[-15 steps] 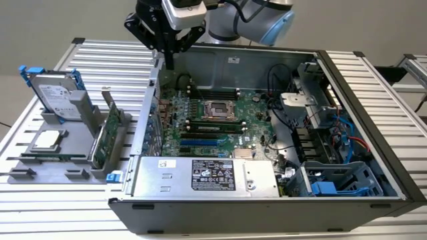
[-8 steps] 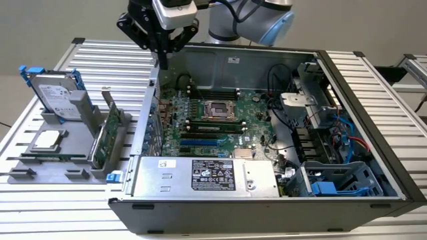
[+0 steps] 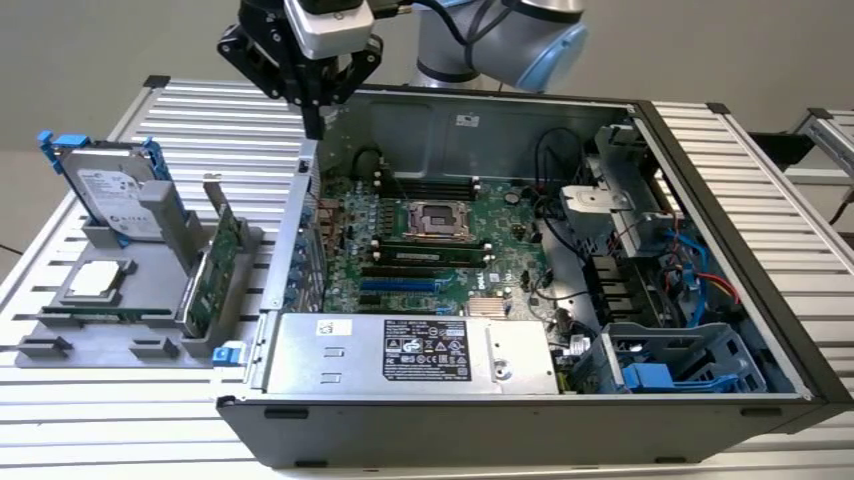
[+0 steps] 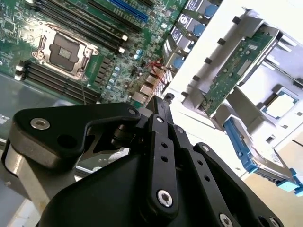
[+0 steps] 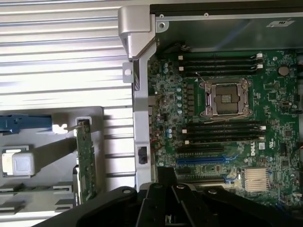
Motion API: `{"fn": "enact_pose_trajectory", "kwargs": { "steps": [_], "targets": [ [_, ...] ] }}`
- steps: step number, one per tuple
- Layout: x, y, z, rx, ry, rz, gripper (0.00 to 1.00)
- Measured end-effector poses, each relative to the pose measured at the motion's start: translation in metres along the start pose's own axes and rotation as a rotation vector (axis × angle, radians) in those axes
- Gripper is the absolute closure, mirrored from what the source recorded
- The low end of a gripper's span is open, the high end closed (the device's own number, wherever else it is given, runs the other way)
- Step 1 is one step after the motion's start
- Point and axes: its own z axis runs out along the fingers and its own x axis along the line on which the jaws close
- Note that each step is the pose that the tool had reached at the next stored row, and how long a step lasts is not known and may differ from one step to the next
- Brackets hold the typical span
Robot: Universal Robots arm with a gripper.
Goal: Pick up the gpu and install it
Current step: 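Reach for the gpu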
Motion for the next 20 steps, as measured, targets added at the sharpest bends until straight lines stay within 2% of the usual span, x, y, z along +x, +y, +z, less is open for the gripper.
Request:
{"fn": "enact_pose_trajectory", "kwargs": {
  "steps": [10,20],
  "targets": [
    [0.0169,-0.0016,-0.0004,0.0001,0.0001,0.000,1.00],
    [0.0369,-0.0036,-0.0009,0.0000,0.0001,0.000,1.00]
  ]
}}
